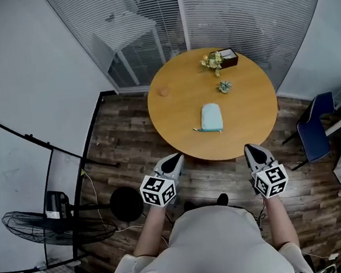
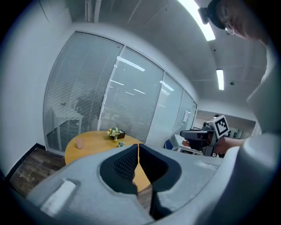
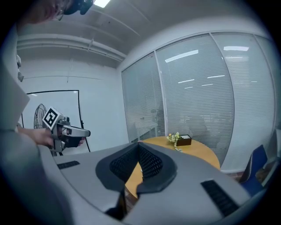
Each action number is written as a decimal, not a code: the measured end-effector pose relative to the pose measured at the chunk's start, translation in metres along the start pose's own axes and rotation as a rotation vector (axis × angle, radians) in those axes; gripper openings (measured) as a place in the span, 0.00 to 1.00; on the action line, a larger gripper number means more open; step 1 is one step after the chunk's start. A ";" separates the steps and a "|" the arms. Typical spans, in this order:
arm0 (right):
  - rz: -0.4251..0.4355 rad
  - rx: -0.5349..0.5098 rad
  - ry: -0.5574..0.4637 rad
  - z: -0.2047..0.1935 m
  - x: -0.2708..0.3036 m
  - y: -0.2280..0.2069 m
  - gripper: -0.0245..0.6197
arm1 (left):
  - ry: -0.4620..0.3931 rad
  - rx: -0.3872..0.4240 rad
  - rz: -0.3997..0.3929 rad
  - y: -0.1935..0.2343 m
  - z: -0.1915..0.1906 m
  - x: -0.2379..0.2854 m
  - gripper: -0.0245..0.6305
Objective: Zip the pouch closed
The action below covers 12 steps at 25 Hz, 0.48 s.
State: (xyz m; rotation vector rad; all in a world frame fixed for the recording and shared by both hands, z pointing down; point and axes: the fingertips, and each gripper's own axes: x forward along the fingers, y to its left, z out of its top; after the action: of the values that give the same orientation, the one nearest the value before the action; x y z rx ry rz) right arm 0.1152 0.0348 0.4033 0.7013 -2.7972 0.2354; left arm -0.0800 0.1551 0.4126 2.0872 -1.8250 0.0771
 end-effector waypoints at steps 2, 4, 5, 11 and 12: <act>-0.008 0.012 -0.005 0.001 0.000 0.002 0.04 | 0.001 0.000 -0.008 0.002 0.001 -0.001 0.07; -0.014 0.014 -0.007 0.002 0.000 0.004 0.04 | 0.002 0.003 -0.015 0.002 0.001 -0.001 0.07; -0.017 0.015 -0.008 0.003 0.000 0.004 0.04 | 0.004 0.003 -0.018 0.002 0.000 0.000 0.07; -0.022 0.002 -0.009 0.006 0.000 0.006 0.04 | 0.013 0.011 -0.033 0.002 0.000 0.004 0.07; -0.023 0.001 -0.008 0.006 0.000 0.006 0.04 | 0.013 0.013 -0.035 0.002 0.001 0.005 0.07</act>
State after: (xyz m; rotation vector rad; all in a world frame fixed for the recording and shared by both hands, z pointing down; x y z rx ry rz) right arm 0.1107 0.0386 0.3969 0.7361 -2.7947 0.2305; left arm -0.0816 0.1501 0.4132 2.1222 -1.7840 0.0929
